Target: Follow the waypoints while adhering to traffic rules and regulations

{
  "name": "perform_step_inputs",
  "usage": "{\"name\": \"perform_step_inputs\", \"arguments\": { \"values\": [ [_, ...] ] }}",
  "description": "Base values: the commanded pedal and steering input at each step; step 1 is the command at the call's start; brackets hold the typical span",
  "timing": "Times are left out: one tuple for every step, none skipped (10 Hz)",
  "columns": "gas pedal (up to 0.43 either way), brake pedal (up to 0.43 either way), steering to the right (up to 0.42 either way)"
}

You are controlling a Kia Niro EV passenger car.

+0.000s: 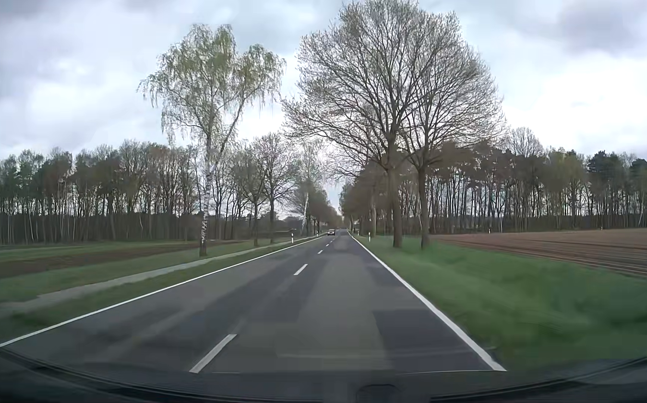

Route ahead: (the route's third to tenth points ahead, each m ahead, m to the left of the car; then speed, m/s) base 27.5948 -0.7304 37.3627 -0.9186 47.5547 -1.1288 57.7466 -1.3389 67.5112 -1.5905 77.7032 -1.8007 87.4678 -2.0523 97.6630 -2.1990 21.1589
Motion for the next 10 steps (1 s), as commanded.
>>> {"name": "perform_step_inputs", "arguments": {
  "values": [
    [0.26, 0.0, -0.001],
    [0.26, 0.0, -0.001],
    [0.26, 0.0, -0.001],
    [0.26, 0.0, -0.001],
    [0.26, 0.0, -0.001],
    [0.26, 0.0, -0.001],
    [0.26, 0.0, -0.001],
    [0.26, 0.0, -0.001],
    [0.26, 0.0, -0.001],
    [0.268, 0.0, -0.001]
  ]
}}
